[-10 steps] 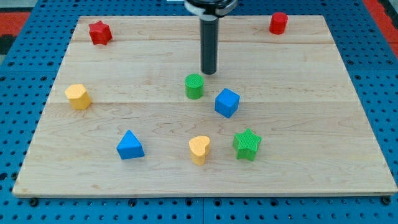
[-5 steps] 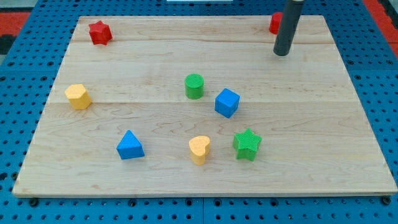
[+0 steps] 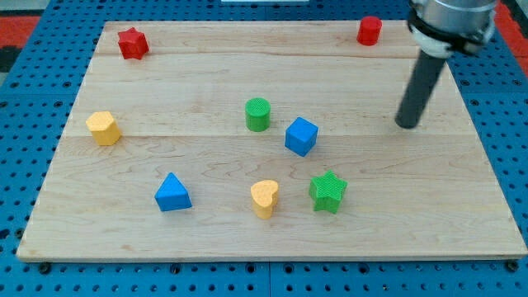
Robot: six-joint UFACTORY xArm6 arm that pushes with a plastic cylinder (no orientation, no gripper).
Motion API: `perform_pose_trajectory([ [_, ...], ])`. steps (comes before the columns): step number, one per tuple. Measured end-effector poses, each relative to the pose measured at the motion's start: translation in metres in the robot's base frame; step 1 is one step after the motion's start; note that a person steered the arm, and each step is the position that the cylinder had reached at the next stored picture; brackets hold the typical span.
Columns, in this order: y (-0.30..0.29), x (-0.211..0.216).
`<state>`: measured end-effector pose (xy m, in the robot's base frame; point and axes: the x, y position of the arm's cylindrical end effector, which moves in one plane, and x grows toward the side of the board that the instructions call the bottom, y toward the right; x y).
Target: Point your arm at the red circle
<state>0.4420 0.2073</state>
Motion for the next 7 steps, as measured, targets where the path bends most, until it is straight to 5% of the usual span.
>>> perform_pose_trajectory([
  [1,0.006,0.008],
  [5,0.034,-0.228],
  [7,-0.126,-0.209],
])
